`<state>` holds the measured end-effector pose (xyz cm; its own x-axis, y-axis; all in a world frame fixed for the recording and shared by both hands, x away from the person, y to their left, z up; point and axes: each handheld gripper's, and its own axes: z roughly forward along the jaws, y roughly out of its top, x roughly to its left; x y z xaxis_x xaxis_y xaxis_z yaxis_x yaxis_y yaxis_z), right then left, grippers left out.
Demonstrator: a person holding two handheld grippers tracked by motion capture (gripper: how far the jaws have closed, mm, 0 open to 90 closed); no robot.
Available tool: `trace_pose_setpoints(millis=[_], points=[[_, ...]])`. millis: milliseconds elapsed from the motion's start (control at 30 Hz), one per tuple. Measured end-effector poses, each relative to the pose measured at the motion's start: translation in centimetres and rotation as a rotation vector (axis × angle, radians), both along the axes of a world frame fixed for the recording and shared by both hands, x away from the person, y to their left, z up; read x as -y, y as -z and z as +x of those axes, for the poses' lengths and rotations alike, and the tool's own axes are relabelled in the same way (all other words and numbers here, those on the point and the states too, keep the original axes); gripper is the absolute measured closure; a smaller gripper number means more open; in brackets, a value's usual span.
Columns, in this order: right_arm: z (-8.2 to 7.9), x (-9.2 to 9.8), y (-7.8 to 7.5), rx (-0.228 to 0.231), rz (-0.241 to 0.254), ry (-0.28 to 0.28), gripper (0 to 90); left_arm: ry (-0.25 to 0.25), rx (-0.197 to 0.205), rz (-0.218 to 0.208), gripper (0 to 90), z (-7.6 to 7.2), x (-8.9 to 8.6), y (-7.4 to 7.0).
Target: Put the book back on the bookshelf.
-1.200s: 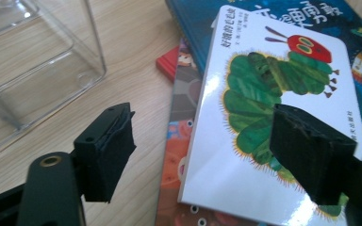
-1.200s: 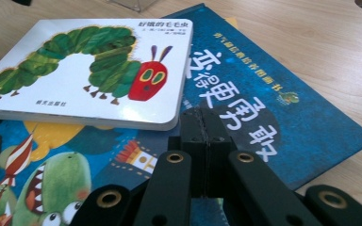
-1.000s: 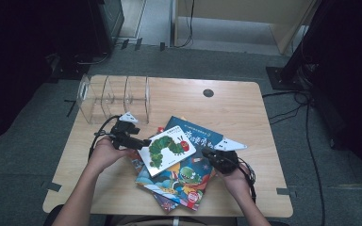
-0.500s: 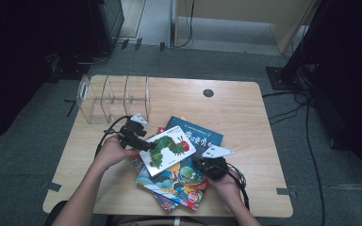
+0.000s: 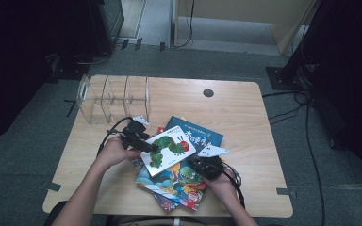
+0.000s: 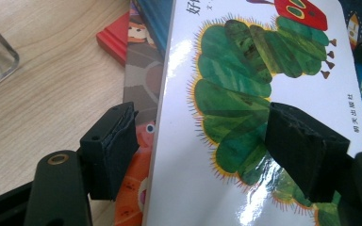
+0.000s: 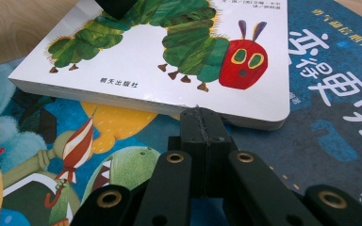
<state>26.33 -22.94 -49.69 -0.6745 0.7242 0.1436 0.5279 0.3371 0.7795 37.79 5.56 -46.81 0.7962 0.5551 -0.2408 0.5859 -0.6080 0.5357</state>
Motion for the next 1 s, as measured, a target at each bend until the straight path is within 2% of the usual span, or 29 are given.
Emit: trace_pose_setpoints(millis=[100, 367, 833, 1000], points=[[0.2, 0.0, 0.0, -0.004, 0.006, -0.007, 90.0, -0.013, -0.011, 0.003, 25.8, 0.0, 0.1, 0.0], [1.1, -0.4, 0.0, -0.028, 0.024, -0.021, 90.0, 0.008, -0.039, 0.005, 25.8, -0.1, 0.1, 0.0], [2.4, -0.7, -0.1, -0.029, 0.014, -0.064, 90.0, -0.011, -0.091, -0.016, 24.4, 0.4, -0.3, 0.4], [2.9, -0.8, -0.2, -0.04, 0.009, -0.078, 90.0, -0.005, -0.088, -0.006, 22.7, 0.7, -0.1, 0.3]])
